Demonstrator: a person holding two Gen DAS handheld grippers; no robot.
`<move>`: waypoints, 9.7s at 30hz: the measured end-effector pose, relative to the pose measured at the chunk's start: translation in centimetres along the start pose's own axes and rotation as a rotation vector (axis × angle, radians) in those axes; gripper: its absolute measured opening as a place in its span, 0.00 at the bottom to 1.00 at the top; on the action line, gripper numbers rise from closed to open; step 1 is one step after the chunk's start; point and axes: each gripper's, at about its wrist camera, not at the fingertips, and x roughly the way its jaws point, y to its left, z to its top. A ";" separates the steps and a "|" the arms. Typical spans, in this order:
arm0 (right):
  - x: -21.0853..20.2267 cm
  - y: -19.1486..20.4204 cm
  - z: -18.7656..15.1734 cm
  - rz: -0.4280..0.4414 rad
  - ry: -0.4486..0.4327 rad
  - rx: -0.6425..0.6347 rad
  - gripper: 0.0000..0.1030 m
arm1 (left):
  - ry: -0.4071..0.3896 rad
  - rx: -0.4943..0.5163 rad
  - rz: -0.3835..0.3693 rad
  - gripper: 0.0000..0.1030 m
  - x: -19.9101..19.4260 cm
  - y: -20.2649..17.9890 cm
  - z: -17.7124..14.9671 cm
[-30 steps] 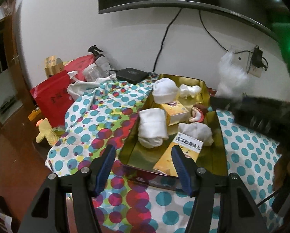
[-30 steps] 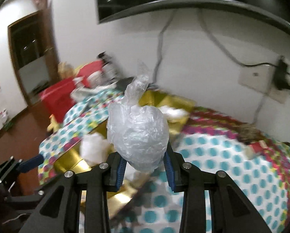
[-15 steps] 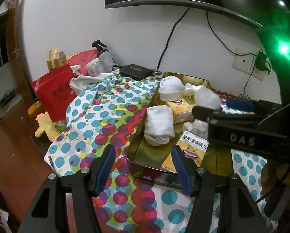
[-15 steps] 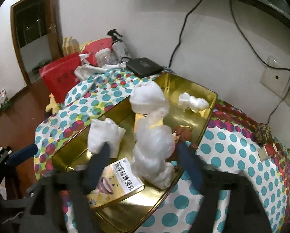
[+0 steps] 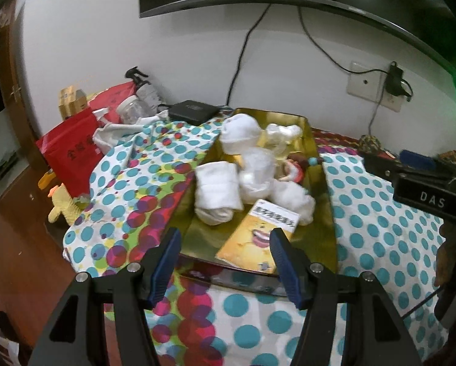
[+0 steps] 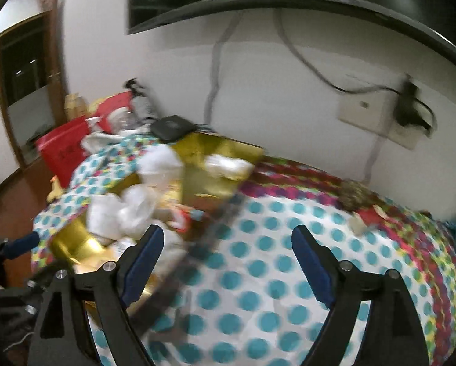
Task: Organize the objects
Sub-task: 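Carry the clear plastic bag to the gold tray and release it with the right gripper, then grasp the red MARUBI box with the right gripper, then grasp the braided rope ball with the left gripper while the right gripper holds the red box, then lift the rope ball and carry it over the gold tray with the left gripper, then lower the rope ball into the gold tray and open the left gripper, then carry the red MARUBI box to the gold tray and release it with the right gripper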
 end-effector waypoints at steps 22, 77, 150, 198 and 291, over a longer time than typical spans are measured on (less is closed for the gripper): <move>6.3 -18.6 -2.7 -0.274 0.107 0.352 0.82 | 0.055 0.207 -0.118 0.60 0.8 -9.7 -1.9; 0.9 -23.8 -9.1 -0.316 0.136 0.395 0.30 | 0.045 0.247 -0.403 0.72 13.9 -26.7 8.6; 2.1 -23.6 -8.8 -0.324 0.192 0.407 0.30 | 0.078 0.273 -0.187 0.56 21.2 -30.8 11.8; 3.2 -22.1 -8.1 -0.412 0.244 0.326 0.30 | 0.065 0.095 -0.108 0.56 3.9 -7.3 8.0; 4.7 5.2 6.2 0.062 0.105 -0.032 0.28 | 0.072 -0.115 -0.024 0.66 0.1 10.0 -1.6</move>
